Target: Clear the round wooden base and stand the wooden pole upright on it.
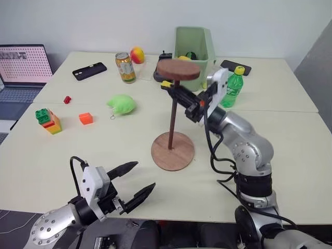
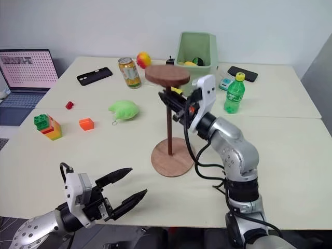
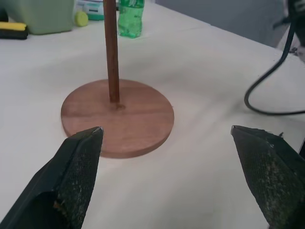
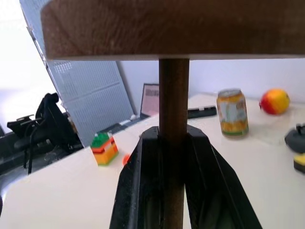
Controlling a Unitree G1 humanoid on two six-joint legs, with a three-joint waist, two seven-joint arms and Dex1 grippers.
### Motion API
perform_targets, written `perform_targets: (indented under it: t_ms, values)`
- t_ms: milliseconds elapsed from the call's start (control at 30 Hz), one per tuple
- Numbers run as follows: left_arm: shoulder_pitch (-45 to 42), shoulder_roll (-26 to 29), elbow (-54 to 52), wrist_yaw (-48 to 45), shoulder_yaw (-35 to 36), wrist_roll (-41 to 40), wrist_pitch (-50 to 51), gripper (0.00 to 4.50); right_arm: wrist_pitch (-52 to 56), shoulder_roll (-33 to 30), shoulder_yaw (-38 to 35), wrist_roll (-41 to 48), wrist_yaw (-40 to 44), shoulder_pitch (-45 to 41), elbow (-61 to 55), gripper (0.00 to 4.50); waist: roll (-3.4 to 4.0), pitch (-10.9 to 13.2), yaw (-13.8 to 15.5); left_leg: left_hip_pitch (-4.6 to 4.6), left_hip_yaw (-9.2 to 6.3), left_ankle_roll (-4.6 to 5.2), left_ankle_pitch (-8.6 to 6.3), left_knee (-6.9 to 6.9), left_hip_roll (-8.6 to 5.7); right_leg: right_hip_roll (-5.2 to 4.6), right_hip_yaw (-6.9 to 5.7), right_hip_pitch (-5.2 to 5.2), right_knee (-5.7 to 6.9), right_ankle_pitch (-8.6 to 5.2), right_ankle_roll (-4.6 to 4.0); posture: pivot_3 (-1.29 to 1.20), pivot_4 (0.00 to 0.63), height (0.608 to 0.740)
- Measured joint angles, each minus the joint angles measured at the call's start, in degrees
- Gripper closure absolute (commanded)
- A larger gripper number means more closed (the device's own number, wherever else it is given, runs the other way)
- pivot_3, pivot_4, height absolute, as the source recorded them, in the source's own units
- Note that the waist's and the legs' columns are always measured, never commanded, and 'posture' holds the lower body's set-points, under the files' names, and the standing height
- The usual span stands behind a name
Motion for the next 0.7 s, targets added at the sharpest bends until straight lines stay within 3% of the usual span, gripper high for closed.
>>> perform_targets:
  t_ms: [367, 700]
  values:
    - [-1.3, 0.6, 0.7, 0.0, -0.2, -0.1, 0.0, 0.00, -4.9, -2.7, 3.5, -0.9, 0.4, 1.0, 0.0, 4.27, 0.00, 0.0, -0.1, 0.01, -0.01, 0.00, 0.00, -0.03, 0.04, 0.03, 0.02, 0.01, -0.05, 0.00, 0.00, 0.00, 0.150, 0.740]
    - [-2.0, 0.7, 1.5, -0.2, -0.1, 0.6, -1.2, 0.00, -19.6, -5.8, 12.3, -6.5, 5.6, 6.3, -0.7, 4.27, -0.02, 0.0, 0.0, 0.12, -0.02, 0.00, 0.00, -0.02, 0.04, 0.01, 0.02, 0.13, -0.06, 0.00, 0.00, 0.00, 0.150, 0.740]
